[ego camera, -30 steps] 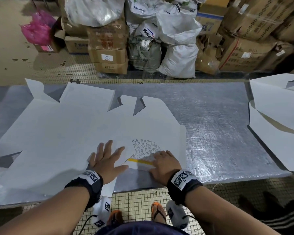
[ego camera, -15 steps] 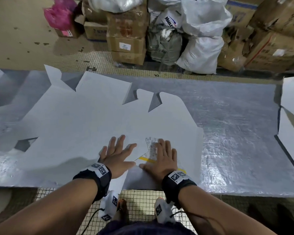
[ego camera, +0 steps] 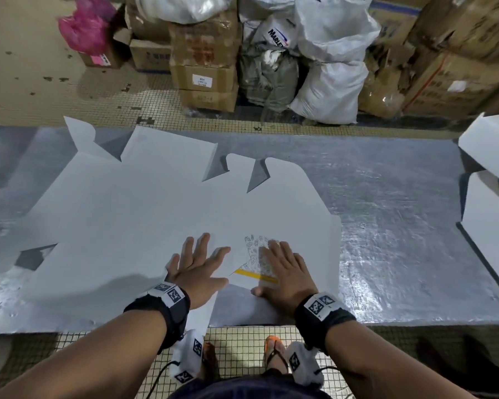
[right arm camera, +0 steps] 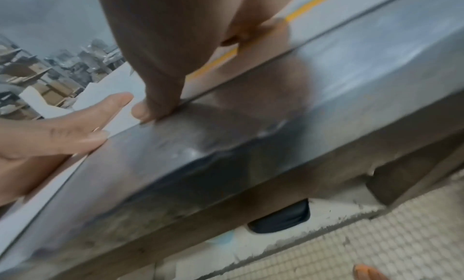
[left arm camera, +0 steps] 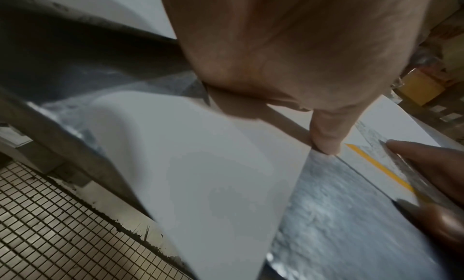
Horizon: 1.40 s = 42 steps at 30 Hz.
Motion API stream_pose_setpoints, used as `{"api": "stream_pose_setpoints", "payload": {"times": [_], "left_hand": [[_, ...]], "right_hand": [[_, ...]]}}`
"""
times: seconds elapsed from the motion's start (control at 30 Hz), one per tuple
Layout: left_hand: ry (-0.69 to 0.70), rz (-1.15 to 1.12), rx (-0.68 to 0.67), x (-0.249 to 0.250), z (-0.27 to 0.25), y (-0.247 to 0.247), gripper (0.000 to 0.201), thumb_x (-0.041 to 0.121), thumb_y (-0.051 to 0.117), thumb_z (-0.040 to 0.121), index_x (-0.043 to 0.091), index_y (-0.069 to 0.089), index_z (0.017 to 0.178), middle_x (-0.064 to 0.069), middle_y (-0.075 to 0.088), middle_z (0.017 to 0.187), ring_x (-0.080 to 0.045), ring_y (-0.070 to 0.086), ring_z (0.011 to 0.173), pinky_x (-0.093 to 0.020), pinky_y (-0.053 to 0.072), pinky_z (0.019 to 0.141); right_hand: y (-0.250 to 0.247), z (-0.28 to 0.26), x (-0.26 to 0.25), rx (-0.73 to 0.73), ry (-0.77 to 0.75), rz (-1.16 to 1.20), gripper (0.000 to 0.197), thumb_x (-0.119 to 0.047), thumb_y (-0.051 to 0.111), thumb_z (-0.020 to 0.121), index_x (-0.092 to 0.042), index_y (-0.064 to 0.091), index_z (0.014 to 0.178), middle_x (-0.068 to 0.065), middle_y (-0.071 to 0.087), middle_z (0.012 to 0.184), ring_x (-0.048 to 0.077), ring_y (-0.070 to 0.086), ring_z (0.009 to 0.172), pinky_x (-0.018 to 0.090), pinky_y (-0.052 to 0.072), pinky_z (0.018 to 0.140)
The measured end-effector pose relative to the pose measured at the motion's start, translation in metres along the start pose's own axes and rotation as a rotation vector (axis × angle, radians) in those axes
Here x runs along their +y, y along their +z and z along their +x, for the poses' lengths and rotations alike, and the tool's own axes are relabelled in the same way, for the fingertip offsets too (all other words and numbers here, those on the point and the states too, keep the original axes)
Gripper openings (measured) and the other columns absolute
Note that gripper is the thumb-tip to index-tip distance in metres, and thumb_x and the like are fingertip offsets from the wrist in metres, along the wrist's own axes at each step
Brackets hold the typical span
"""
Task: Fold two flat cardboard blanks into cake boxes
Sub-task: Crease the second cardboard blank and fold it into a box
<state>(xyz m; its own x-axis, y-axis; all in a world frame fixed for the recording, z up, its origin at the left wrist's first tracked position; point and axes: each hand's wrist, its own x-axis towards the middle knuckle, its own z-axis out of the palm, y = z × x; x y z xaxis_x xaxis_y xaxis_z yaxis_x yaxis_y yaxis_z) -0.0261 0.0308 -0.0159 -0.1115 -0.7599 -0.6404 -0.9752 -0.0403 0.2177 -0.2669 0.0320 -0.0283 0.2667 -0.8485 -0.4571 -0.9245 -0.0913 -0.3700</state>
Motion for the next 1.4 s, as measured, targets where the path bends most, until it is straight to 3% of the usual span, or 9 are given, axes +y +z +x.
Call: {"api": "stream_pose_setpoints", "payload": {"times": [0.17, 0.27, 0.4, 0.63, 0.8, 0.9, 0.97, 1.17, 1.4], "left_hand": [[-0.023, 0.033, 0.014, 0.002, 0.000, 0.001, 0.070, 0.059, 0.038, 0.091, 0.066, -0.009, 0.143, 0.023, -0.038, 0.154, -0.009, -0.041, 0.140, -0.042, -0.013, 0.120], [-0.005, 0.024, 0.005, 0.005, -0.002, 0.000, 0.072, 0.055, 0.035, 0.089, 0.063, -0.011, 0.144, 0.021, -0.041, 0.153, -0.012, -0.044, 0.139, -0.045, -0.016, 0.120], [0.003, 0.032, -0.004, 0.004, -0.004, -0.001, 0.070, 0.056, 0.033, 0.089, 0.063, -0.011, 0.143, 0.019, -0.041, 0.154, -0.013, -0.043, 0.140, -0.046, -0.015, 0.120], [0.006, 0.072, -0.025, 0.003, -0.001, 0.000, 0.067, 0.059, 0.029, 0.094, 0.062, -0.013, 0.145, 0.017, -0.044, 0.152, -0.015, -0.044, 0.139, -0.047, -0.014, 0.120], [0.017, 0.059, -0.037, 0.005, -0.002, -0.002, 0.066, 0.058, 0.029, 0.095, 0.062, -0.014, 0.145, 0.017, -0.046, 0.151, -0.015, -0.046, 0.138, -0.048, -0.015, 0.120], [0.011, 0.068, -0.040, 0.004, -0.002, -0.002, 0.066, 0.059, 0.029, 0.095, 0.061, -0.016, 0.144, 0.017, -0.047, 0.150, -0.015, -0.046, 0.138, -0.048, -0.014, 0.120], [0.003, 0.088, -0.034, 0.004, -0.001, 0.000, 0.066, 0.060, 0.028, 0.095, 0.061, -0.016, 0.144, 0.017, -0.046, 0.151, -0.016, -0.044, 0.139, -0.047, -0.014, 0.120], [-0.004, 0.093, -0.024, 0.003, 0.000, 0.001, 0.067, 0.061, 0.028, 0.095, 0.061, -0.015, 0.145, 0.018, -0.046, 0.150, -0.017, -0.043, 0.141, -0.047, -0.013, 0.120], [-0.001, 0.060, -0.029, 0.004, -0.001, 0.000, 0.068, 0.059, 0.032, 0.096, 0.061, -0.013, 0.146, 0.017, -0.045, 0.152, -0.016, -0.045, 0.139, -0.047, -0.015, 0.119]], "right_hand": [[0.005, -0.008, -0.011, 0.070, 0.144, 0.092, 0.091, -0.061, 0.059, 0.079, -0.043, 0.010, 0.154, -0.010, -0.017, 0.164, 0.018, -0.027, 0.148, 0.045, -0.015, 0.121], [-0.005, -0.010, -0.005, 0.005, 0.095, 0.061, 0.092, -0.058, 0.061, 0.082, -0.041, 0.008, 0.155, -0.008, -0.017, 0.164, 0.021, -0.026, 0.149, 0.045, -0.013, 0.121], [-0.009, -0.020, 0.027, -0.003, 0.023, 0.029, 0.090, -0.041, 0.067, 0.086, -0.044, 0.010, 0.155, -0.015, -0.011, 0.164, 0.017, -0.018, 0.151, 0.034, -0.011, 0.118], [-0.001, -0.040, 0.041, 0.097, 0.139, 0.057, 0.081, -0.042, 0.063, 0.086, -0.044, 0.020, 0.154, -0.012, -0.001, 0.166, 0.016, -0.015, 0.152, 0.041, -0.010, 0.121], [-0.007, -0.040, 0.049, 0.059, 0.131, 0.036, 0.085, -0.041, 0.069, 0.084, -0.043, 0.020, 0.153, -0.010, -0.002, 0.166, 0.020, -0.014, 0.152, 0.039, -0.007, 0.121], [-0.013, -0.042, 0.067, 0.022, 0.056, -0.002, 0.087, -0.025, 0.071, 0.085, -0.038, 0.021, 0.155, -0.007, 0.004, 0.166, 0.021, -0.007, 0.153, 0.037, 0.003, 0.124], [-0.013, -0.046, 0.077, 0.014, 0.049, -0.065, 0.087, -0.026, 0.072, 0.084, -0.035, 0.022, 0.155, -0.005, 0.007, 0.166, 0.021, -0.003, 0.153, 0.038, 0.010, 0.124], [-0.007, -0.054, 0.074, 0.078, 0.134, -0.032, 0.075, -0.023, 0.066, 0.089, -0.036, 0.028, 0.153, -0.009, 0.006, 0.166, 0.020, -0.005, 0.153, 0.039, 0.004, 0.124], [-0.024, -0.059, 0.076, -0.114, 0.054, -0.244, 0.083, -0.010, 0.058, 0.090, -0.026, 0.011, 0.157, -0.003, -0.003, 0.165, 0.026, -0.008, 0.152, 0.040, 0.011, 0.123]]}}
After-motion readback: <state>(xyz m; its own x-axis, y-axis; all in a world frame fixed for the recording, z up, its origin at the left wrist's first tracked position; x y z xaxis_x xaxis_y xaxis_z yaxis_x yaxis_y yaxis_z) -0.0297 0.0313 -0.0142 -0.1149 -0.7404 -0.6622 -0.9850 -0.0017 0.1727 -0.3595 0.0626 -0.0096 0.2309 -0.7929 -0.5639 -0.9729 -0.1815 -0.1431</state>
